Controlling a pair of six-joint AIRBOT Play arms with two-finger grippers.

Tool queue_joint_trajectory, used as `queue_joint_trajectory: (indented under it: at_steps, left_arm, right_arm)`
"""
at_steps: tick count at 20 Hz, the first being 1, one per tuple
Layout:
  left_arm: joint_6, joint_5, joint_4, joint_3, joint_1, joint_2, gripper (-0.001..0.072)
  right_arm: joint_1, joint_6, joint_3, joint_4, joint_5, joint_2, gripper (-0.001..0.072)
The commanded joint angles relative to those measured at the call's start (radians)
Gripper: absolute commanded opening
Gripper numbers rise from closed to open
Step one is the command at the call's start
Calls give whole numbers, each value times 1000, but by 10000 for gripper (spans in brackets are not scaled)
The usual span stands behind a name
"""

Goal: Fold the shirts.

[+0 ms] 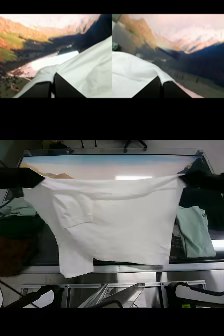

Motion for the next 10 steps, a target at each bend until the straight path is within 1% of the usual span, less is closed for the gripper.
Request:
queue_joint_trajectory:
  at_steps: [1, 3, 6, 9, 10]
  left_arm:
    - [35, 155, -5, -60, -28, -293, 18]
    - [34, 148, -6, 48, -19, -481, 18]
    - [14, 112, -5, 270, -28, -705, 18]
    - [-5, 121, 2, 425, -26, -803, 18]
    - [-39, 106, 39, 454, -18, -810, 18]
  right_arm:
    - [61, -98, -136, -41, -212, -251, 15]
    - [61, -113, -87, -6, -282, -386, 16]
    - [64, -130, 55, 53, -288, -545, 15]
    - [68, -128, 170, 60, -287, -597, 15]
    - [67, -125, 186, 60, -273, -594, 15]
